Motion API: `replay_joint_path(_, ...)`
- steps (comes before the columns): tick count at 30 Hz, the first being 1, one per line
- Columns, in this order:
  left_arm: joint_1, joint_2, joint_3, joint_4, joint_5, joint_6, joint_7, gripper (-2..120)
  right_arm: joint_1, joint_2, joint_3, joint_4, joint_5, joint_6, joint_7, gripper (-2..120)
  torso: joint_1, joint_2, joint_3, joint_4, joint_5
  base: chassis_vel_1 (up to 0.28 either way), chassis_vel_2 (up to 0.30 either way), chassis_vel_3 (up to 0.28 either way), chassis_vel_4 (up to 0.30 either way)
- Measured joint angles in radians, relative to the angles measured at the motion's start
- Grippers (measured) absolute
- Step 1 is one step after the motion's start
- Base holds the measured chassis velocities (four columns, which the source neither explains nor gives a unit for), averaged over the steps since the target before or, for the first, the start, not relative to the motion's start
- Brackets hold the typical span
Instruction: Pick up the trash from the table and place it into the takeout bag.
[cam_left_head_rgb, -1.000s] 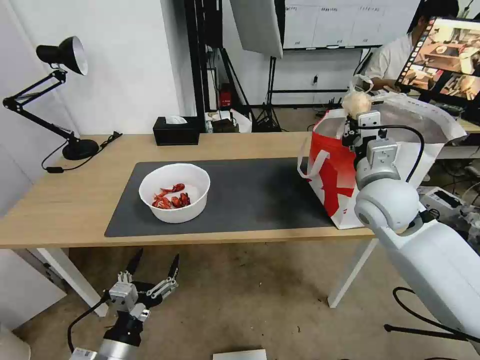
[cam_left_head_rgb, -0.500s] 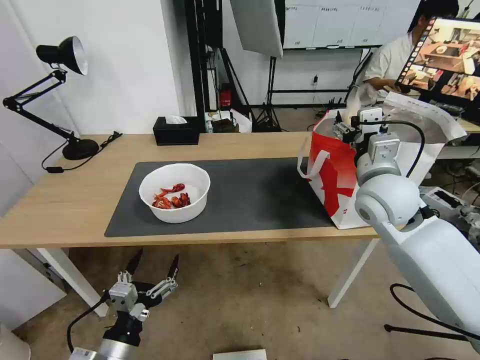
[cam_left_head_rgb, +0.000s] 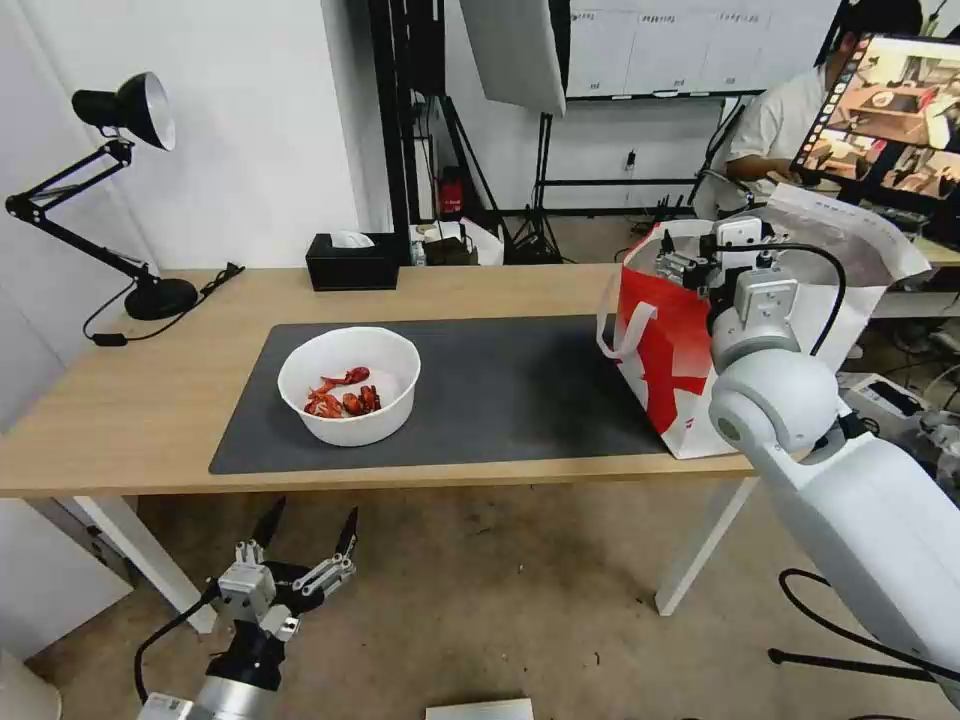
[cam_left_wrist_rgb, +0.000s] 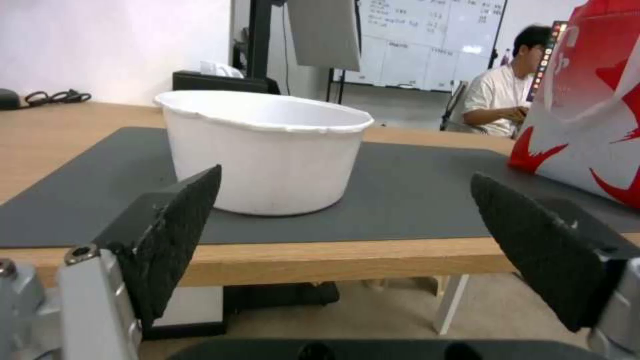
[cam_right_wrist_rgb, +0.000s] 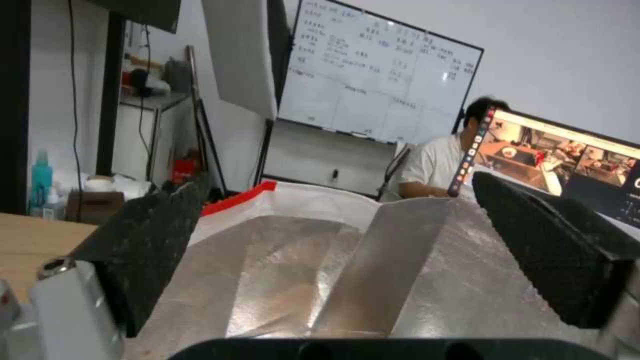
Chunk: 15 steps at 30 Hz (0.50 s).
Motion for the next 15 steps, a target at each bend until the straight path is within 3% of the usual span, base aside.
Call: replay_joint_path(15, 0.002, -0.002, -0.003, -0.004, -0.001, 0.001, 0.0, 100, -0.024, -0.003, 0.008, 0.014, 0.001, 0.003, -0.002, 100, 0.0, 0.0, 0.0, 0.0, 0.0, 0.0, 0.0, 0.0, 0.0)
